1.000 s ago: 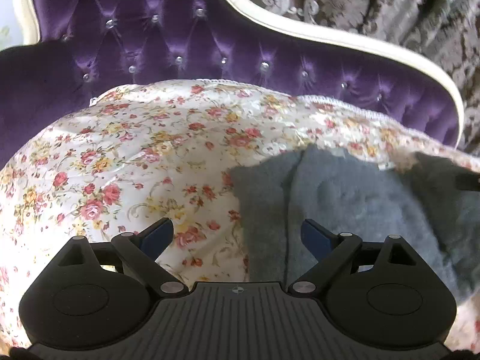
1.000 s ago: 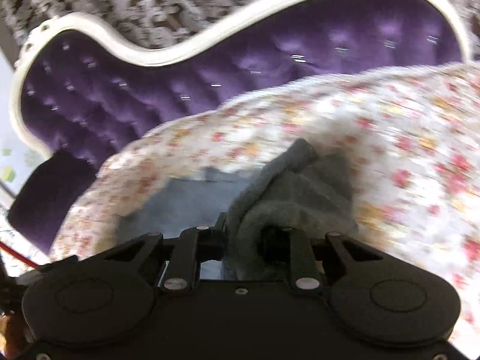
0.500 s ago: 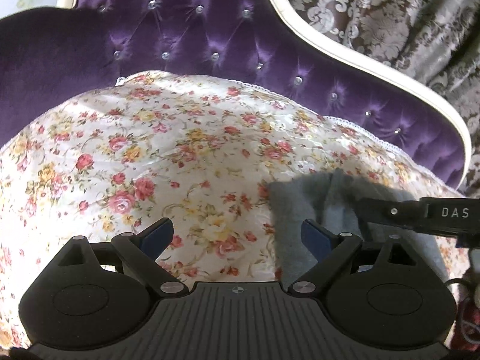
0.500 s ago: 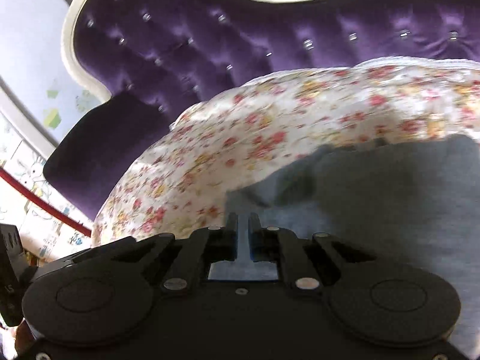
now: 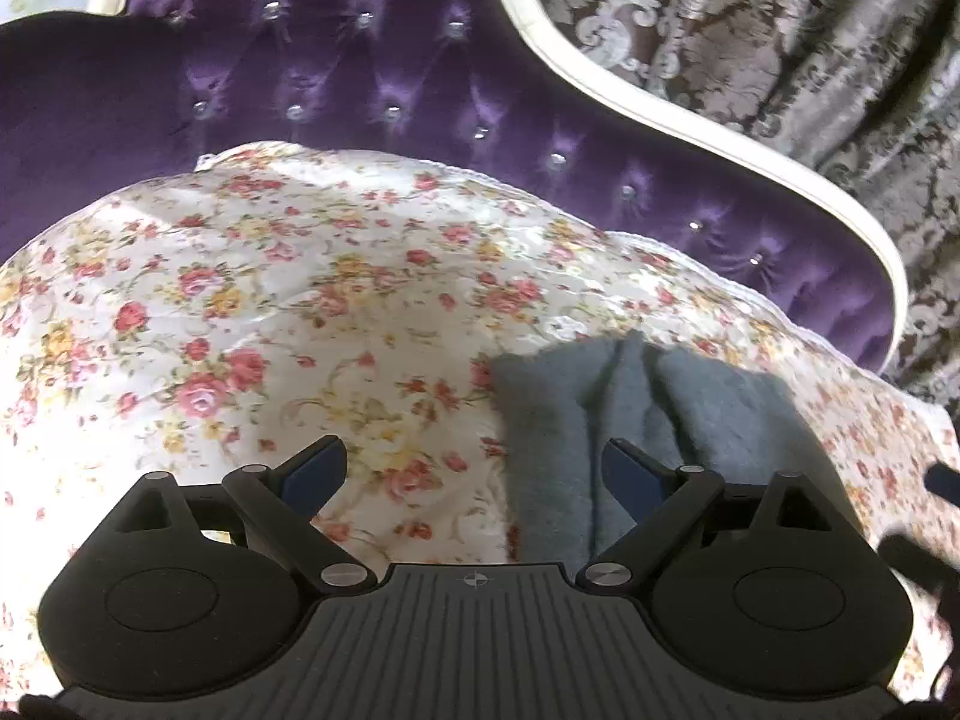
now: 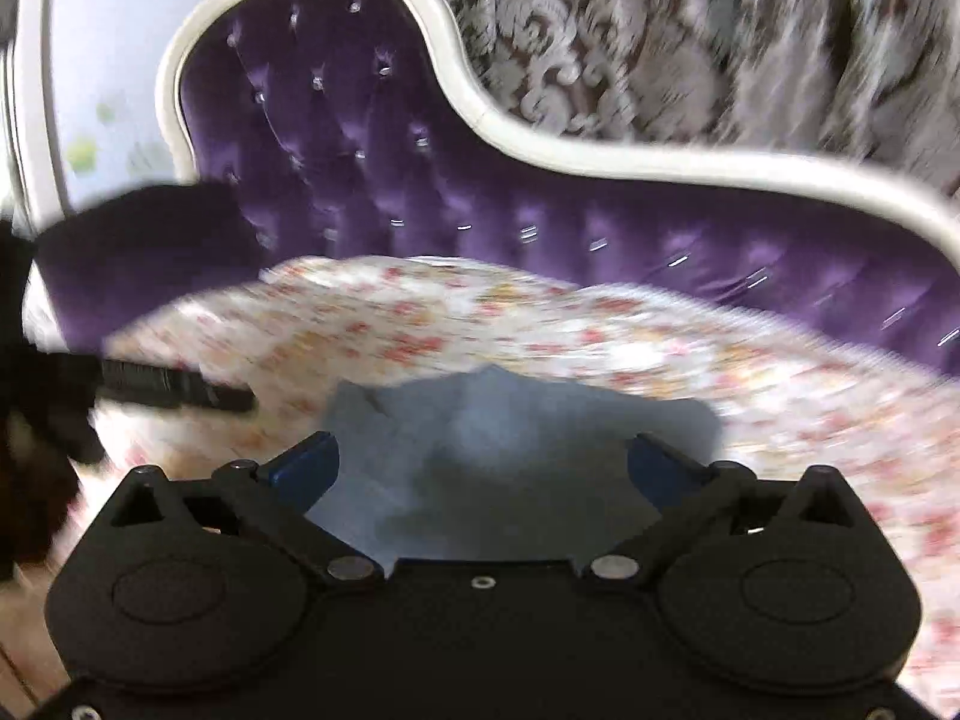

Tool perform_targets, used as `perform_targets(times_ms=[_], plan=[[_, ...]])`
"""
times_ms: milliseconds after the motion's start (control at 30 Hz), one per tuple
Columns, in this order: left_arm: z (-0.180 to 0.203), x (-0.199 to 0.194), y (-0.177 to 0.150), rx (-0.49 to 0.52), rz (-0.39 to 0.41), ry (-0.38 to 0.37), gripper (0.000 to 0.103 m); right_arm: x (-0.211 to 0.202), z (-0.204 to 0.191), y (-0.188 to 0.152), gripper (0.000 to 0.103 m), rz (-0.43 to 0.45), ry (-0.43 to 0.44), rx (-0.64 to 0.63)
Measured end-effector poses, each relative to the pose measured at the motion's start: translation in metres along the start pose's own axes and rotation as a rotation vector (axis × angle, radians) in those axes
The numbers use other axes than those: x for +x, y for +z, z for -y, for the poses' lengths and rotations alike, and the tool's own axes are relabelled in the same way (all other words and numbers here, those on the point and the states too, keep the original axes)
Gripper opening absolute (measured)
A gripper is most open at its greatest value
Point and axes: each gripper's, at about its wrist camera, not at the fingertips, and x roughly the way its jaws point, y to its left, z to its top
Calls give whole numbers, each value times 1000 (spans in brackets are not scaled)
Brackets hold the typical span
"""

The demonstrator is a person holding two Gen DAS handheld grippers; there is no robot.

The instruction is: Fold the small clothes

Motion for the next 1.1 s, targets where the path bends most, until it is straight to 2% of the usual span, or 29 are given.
perform_targets(times_ms=[100,133,367,467,533,633,700,767,933,1100], plan=[[6,1,-3,19,3,-19,93,-9,-17,-19,103,-25,-103,-97],[8,1,-5,27,2,-26,93,-11,-23,-24,102,-24,-111,-133],[14,2,-11,41,-5,-62,93,-7,-62,-50,77,-7,-74,-320],[13,3,-12,31,-19,-83,93,4,-69,-57,74,-13,-70,-369],[13,3,-12,26,-29,-96,93,11,-70,-61,70,-20,-98,-403],[17,2,-11,7,-42,-121,93,22,-70,-67,70,-52,-120,-456],[22,1,-9,3,-52,-146,93,26,-67,-69,61,-68,-105,-468],[30,0,-6,7,-68,-170,93,23,-57,-66,18,-50,-81,-433],[57,13,5,21,-150,-240,93,5,-8,-49,17,17,-46,-146],[86,43,10,-36,-247,-352,93,0,25,-52,17,25,-4,22]])
